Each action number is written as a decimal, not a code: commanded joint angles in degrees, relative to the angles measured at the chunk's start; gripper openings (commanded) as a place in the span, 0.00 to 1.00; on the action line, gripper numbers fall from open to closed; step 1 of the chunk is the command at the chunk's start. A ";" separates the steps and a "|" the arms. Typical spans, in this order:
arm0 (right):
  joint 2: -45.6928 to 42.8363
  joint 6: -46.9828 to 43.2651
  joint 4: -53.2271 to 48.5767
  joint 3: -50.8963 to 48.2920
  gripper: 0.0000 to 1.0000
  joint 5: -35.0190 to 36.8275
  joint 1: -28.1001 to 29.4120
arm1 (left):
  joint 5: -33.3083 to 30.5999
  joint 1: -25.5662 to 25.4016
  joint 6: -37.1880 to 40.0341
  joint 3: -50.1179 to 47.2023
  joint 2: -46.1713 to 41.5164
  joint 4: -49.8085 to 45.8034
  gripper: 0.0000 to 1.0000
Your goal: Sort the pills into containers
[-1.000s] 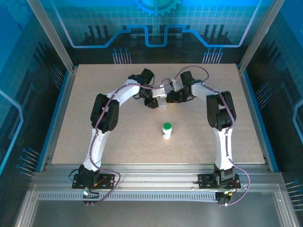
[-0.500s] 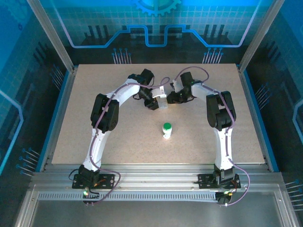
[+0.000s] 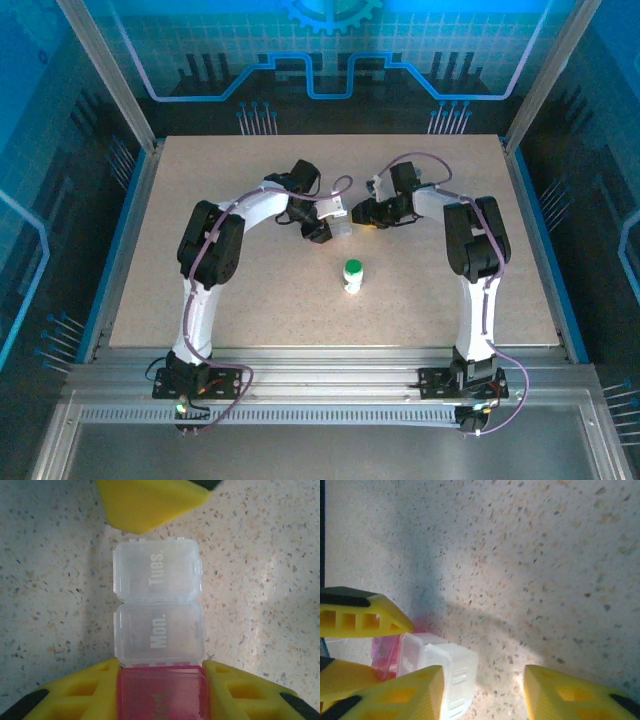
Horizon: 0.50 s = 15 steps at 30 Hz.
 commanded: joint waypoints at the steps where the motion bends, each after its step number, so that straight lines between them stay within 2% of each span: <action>1: -4.10 2.04 2.87 -2.15 0.39 -2.65 -0.22 | -1.85 -2.03 -1.02 -1.53 -2.43 3.26 0.34; 4: -5.69 3.05 4.18 -3.65 0.34 -3.00 -0.24 | -4.40 -3.03 -0.55 -2.09 -2.00 3.28 0.34; 11: -7.85 3.14 3.44 -4.97 0.32 -3.75 -0.36 | -5.24 -3.23 -0.45 -1.52 -1.38 2.36 0.34; 15: -5.71 5.89 4.80 -4.75 0.24 -6.81 0.37 | -5.15 -3.21 0.64 -0.94 -0.82 1.73 0.34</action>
